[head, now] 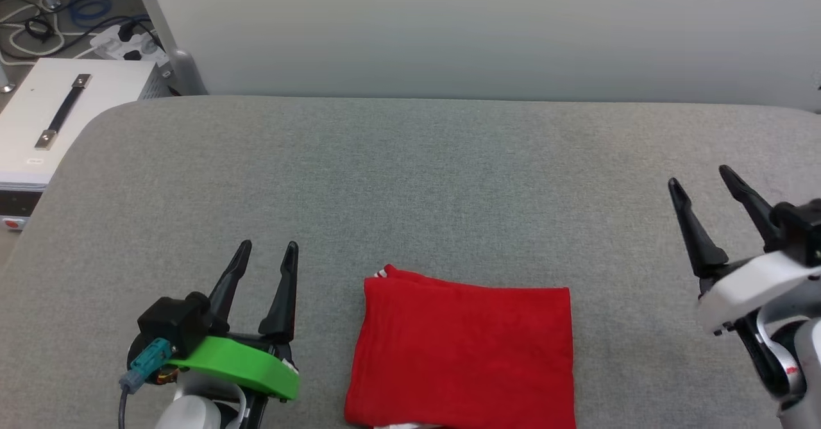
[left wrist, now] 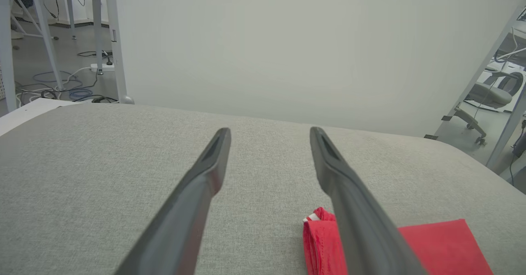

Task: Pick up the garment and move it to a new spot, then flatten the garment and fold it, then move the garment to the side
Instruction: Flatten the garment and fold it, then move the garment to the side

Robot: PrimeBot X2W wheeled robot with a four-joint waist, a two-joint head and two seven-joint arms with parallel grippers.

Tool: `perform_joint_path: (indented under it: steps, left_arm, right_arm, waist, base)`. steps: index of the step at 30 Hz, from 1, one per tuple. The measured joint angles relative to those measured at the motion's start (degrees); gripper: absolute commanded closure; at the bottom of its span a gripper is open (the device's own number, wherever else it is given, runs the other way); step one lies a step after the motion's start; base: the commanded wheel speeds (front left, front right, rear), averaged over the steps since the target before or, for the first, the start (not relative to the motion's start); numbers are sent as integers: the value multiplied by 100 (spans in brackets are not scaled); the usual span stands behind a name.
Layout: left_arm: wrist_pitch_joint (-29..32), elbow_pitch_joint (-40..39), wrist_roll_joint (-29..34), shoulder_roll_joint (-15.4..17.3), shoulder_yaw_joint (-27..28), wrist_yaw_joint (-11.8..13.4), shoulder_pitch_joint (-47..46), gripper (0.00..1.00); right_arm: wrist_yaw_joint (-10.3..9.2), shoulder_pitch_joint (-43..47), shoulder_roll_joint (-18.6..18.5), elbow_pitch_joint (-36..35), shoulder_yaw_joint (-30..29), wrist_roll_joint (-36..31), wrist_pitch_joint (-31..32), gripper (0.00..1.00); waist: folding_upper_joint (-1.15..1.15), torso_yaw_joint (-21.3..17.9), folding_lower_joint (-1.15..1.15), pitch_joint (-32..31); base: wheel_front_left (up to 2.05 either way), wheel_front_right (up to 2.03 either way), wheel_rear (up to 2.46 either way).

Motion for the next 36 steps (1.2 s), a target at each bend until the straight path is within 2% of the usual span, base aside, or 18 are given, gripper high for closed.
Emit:
perform_joint_path:
  steps: [4,8,15,18,31,33,36]
  left_arm:
    - [1,-124,31,-71,29,0,10,0]
    - [0,-238,103,-147,149,0,52,0]
    - [1,-380,270,-391,288,0,286,0]
    - [0,-474,387,-433,323,0,329,0]
    - [0,-657,505,-445,286,0,336,0]
    - [0,-657,512,-444,266,0,336,0]
    - [0,-655,512,-441,233,0,330,0]
  right_arm:
    - [0,463,141,-235,-459,-82,-482,0]
    - [0,918,446,-466,-783,-171,-847,0]
    - [0,1532,1024,-711,-961,-331,-1126,0]
    - [0,1664,1162,-688,-982,-398,-1206,0]
    - [0,1700,1221,-374,-891,-411,-1307,0]
    - [0,1700,1212,-382,-839,-399,-1171,0]
    - [0,1701,1129,-417,-633,-235,-483,0]
  waist:
    - [0,-102,0,116]
    - [0,-173,0,214]
    - [0,-207,0,326]
    - [0,-201,0,341]
    - [0,-169,0,354]
    - [0,-160,0,367]
    - [0,-135,0,413]
  base:
    - [0,0,0]
    - [0,0,0]
    - [0,0,0]
    - [0,0,0]
    - [0,0,0]
    - [0,0,0]
    - [0,0,0]
